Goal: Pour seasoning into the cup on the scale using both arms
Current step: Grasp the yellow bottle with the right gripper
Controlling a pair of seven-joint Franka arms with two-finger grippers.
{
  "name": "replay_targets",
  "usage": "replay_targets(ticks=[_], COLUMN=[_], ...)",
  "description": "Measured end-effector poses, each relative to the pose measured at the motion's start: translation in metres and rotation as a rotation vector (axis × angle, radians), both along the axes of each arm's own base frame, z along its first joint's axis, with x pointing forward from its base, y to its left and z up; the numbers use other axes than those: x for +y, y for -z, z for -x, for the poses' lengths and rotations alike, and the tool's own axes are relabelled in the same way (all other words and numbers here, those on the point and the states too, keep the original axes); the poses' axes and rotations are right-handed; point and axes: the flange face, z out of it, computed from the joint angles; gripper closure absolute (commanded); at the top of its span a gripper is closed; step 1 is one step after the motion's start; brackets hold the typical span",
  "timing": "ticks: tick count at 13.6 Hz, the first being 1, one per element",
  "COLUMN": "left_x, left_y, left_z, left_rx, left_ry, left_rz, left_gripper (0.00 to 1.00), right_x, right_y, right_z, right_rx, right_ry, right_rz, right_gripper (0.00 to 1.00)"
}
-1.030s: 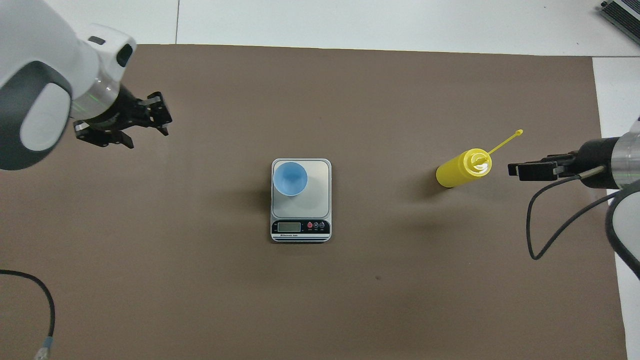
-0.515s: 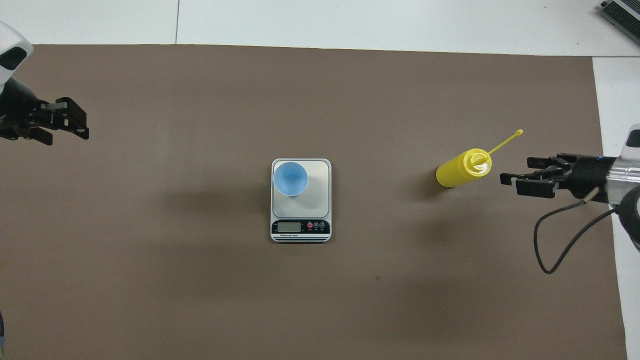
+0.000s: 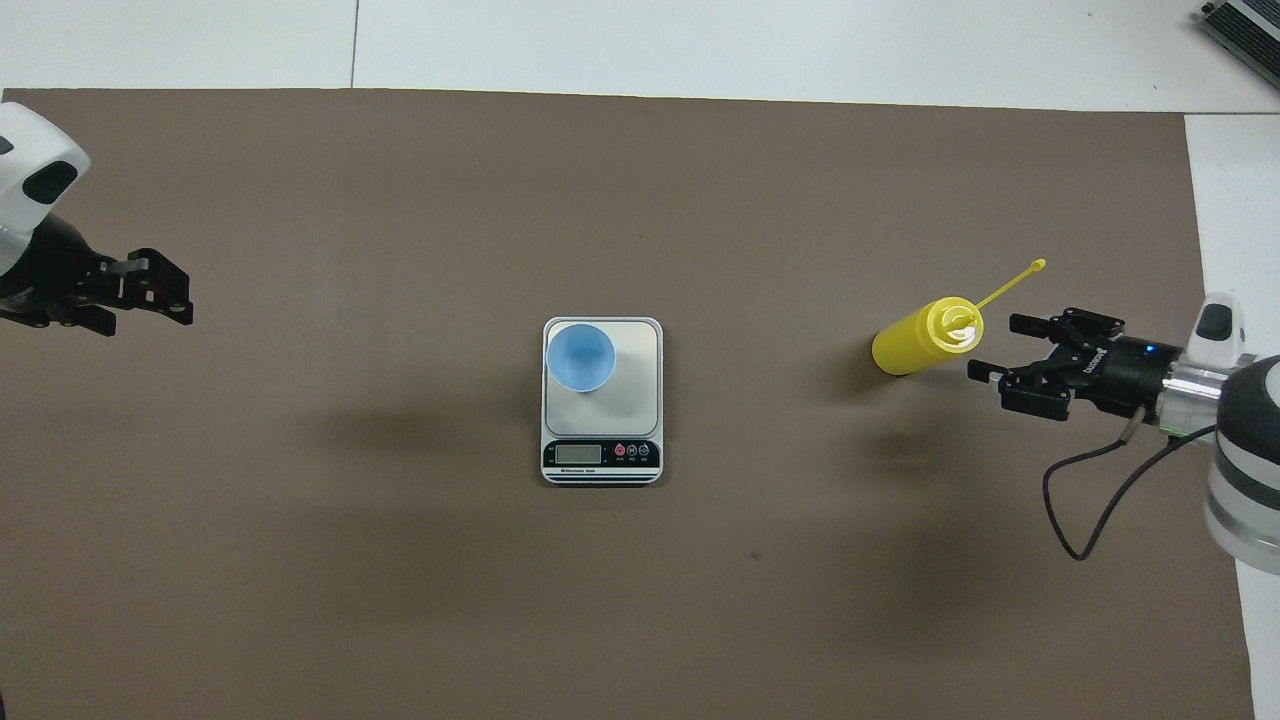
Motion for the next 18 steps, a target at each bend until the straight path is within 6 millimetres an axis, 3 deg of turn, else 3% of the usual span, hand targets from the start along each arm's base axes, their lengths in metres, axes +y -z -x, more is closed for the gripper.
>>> replay_targets(ticks=[4,9,14,18], left_x=[-0.001,-0.007,-0.019,-0.023], left_y=[-0.032,-0.068,-0.083,-0.085], left_z=[0.022,0.034,0.037,0.039], left_rx=[-0.071,-0.145,-0.176,-0.181], left_ry=[0.003,0.014,0.036,0.043], left_rz=[0.005,0.008,0.010,0.011], left_gripper=[0.13,0.03,0.00,0.00], right_x=[0.008,0.021,0.035,0.040], right_y=[0.029,0.054,0.073,0.076], right_z=[-0.003,-0.003,-0.002,-0.003], right_rx=[-0.141,-0.168,-0.185,-0.186], right_ry=[-0.074,-0.045,-0.026,-0.027], right_rz=[0.006,-0.042,-0.070,-0.063], right_gripper=[0.00,0.00,0.00,0.00])
